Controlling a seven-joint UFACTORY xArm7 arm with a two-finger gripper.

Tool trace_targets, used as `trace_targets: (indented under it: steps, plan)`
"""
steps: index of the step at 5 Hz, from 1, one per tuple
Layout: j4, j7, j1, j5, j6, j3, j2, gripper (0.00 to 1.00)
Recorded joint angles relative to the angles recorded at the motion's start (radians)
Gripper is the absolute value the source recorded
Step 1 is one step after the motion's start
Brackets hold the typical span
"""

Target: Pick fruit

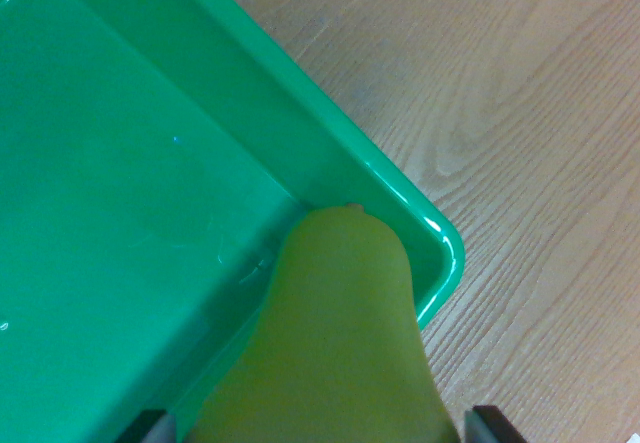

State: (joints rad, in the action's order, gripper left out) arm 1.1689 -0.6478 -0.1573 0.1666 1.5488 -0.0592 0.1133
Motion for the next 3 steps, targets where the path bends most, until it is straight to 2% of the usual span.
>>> trace_targets:
  steps: [1,3]
  plan:
    - [0.008,0.002,0.0003,-0.0007,0.015,0.0,0.007,1.0]
    - [0.012,0.003,0.0005,-0.001,0.021,0.0,0.01,1.0]
